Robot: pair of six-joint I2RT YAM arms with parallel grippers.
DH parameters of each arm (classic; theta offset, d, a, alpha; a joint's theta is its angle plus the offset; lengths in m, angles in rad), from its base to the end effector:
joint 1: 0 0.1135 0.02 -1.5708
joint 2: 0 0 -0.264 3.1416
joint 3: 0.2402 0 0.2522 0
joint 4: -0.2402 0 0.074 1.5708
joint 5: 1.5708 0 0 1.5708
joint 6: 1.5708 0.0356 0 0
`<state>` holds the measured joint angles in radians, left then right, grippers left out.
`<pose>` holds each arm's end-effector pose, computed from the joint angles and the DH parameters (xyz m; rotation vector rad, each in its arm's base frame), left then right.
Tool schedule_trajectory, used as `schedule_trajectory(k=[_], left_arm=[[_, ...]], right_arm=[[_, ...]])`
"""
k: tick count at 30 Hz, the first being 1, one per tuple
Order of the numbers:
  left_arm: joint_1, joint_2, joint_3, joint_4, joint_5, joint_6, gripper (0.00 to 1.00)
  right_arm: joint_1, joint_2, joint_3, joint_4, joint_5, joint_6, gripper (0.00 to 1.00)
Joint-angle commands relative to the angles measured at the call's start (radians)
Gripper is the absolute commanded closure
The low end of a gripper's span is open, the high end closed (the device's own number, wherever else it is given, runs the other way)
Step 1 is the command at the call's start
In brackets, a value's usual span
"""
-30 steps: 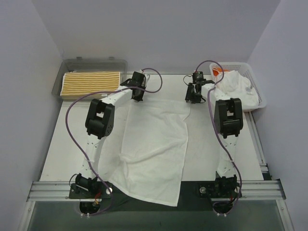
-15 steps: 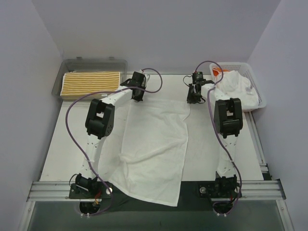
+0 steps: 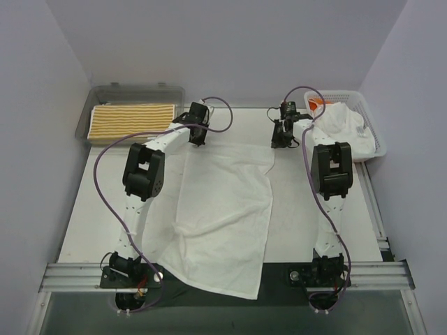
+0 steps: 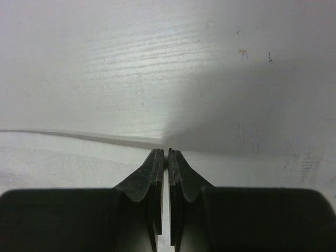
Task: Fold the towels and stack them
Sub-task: Flatten out the crumpled towel
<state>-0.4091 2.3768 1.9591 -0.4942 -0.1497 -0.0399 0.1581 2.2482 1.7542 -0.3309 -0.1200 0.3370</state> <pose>0.4843 -0.2042 0.1654 0.3908 2.4373 -0.0074 0.4968 0.0835 0.1756 0.1596 2.4162 0.3731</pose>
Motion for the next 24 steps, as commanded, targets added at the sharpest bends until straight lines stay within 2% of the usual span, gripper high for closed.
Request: schedule_trajectory(k=[1, 15, 24], left_arm=[[0.013, -0.034, 0.073, -0.009, -0.017, -0.006, 1.0], [0.015, -0.054, 0.119, -0.004, -0.022, -0.014, 1.0], [0.044, -0.039, 0.264, -0.004, -0.067, -0.073, 1.0]], right_arm=[[-0.014, -0.068, 0.071, -0.03, 0.014, -0.023, 1.0], [-0.022, -0.159, 0.034, 0.047, -0.046, -0.024, 1.0], [-0.057, -0.118, 0.203, 0.062, 0.009, -0.019, 1.0]])
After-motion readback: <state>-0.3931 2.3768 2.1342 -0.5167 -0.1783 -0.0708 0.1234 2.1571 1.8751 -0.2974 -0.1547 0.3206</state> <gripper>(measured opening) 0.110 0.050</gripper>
